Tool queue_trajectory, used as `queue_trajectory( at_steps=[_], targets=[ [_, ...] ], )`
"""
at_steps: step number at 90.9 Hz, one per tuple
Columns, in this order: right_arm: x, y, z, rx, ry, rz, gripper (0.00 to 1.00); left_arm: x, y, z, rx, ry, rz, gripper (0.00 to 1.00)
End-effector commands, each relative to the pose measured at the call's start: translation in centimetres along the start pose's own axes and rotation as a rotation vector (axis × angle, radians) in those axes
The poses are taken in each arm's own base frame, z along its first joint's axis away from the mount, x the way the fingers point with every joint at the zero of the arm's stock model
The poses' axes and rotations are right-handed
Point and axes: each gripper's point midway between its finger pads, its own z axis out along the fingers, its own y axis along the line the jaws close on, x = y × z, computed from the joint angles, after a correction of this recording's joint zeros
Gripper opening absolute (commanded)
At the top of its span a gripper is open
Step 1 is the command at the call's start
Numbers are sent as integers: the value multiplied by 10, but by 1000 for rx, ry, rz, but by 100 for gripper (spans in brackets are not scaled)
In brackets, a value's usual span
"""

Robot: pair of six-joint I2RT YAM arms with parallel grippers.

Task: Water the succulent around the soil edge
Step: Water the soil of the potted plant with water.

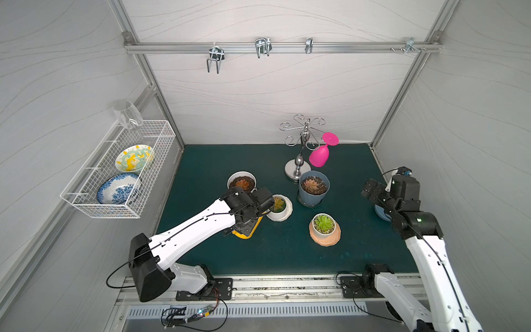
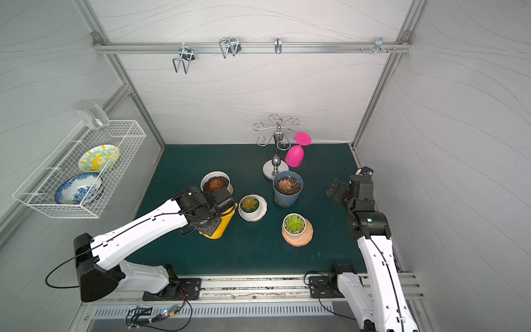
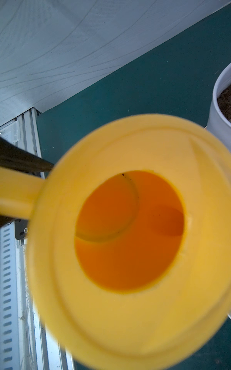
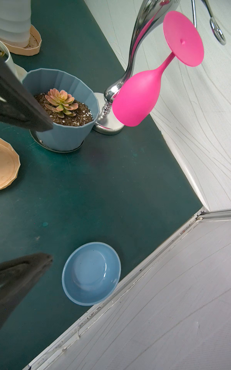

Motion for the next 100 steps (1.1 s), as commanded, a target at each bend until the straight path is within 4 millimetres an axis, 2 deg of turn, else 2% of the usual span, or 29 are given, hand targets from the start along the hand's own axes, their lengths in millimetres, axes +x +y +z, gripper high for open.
queue_trajectory(
  at_steps=[1, 40, 100],
  targets=[
    [-2, 0, 1, 0, -4, -2, 99, -2, -2, -3, 32, -29, -7, 0],
    [-3, -1, 0, 1, -10, 1, 99, 1, -10, -4, 59, -31, 22, 0],
    [-4, -1, -1, 1, -12, 3, 99, -5, -35, -9, 61, -29, 121, 0]
  ],
)
